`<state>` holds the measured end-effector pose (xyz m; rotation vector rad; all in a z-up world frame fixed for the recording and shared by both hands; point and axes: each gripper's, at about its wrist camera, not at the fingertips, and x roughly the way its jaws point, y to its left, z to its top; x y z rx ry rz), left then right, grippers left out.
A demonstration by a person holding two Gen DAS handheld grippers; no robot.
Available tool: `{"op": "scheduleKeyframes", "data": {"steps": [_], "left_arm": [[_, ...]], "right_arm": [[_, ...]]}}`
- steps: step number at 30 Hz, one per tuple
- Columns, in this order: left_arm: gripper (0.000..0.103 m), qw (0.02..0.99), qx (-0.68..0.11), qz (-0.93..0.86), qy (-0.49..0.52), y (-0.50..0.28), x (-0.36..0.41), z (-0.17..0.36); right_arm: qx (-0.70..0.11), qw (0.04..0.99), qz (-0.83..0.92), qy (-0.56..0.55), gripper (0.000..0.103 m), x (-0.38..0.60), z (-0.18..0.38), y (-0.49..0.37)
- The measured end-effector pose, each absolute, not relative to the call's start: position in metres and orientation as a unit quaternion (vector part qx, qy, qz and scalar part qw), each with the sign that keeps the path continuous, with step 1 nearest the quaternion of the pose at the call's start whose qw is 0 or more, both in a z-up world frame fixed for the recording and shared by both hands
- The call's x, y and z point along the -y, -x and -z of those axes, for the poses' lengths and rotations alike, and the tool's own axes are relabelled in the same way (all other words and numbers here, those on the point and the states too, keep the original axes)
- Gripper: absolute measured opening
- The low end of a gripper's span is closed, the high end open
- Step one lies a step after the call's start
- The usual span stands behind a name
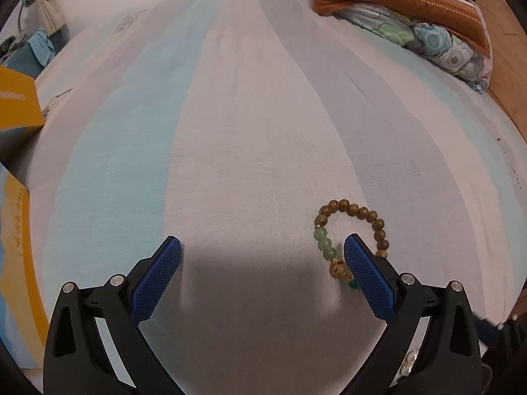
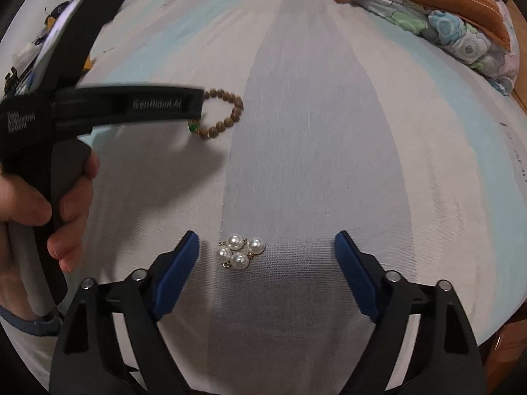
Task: Organize jewelry
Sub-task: 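Move both tools back over the wooden bracelet and pearl charms, then grasp wooden bead bracelet with left tool while right tool grasps pearl charms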
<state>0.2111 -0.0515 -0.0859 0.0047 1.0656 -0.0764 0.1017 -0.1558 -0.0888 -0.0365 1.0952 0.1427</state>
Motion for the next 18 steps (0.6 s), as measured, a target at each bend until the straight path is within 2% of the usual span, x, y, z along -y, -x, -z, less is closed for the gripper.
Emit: {"op": "scheduleKeyframes", "data": {"steps": [3,5,6,9,15,17,18], "left_arm": [[0.094,0.857,-0.513,0.036,0.003,-0.2151,0.0513,0.0879],[0.085,0.855,-0.518,0.03,-0.004,-0.2155,0.0538,0.0902],[0.084,0.854,-0.519,0.028,-0.005,-0.2154,0.0543,0.0902],[0.074,0.853,-0.521,0.025,-0.011,-0.2151,0.0575,0.0911],[0.047,0.851,-0.525,0.019,-0.015,-0.2145,0.0563,0.0895],[0.032,0.85,-0.526,0.019,-0.018,-0.2125,0.0559,0.0886],[0.027,0.849,-0.527,0.021,-0.017,-0.2119,0.0564,0.0881]], "right_arm": [[-0.526,0.848,-0.065,0.022,0.073,0.1536,0.0942,-0.103],[-0.525,0.848,-0.065,0.023,0.072,0.1521,0.0952,-0.1025],[-0.526,0.848,-0.065,0.022,0.071,0.1516,0.0957,-0.1023],[-0.527,0.847,-0.064,0.02,0.066,0.1515,0.0963,-0.103],[-0.53,0.846,-0.064,0.022,0.049,0.1476,0.0972,-0.1024],[-0.531,0.845,-0.064,0.019,0.042,0.1492,0.0968,-0.1046],[-0.532,0.844,-0.064,0.015,0.037,0.1504,0.0963,-0.1054]]}}
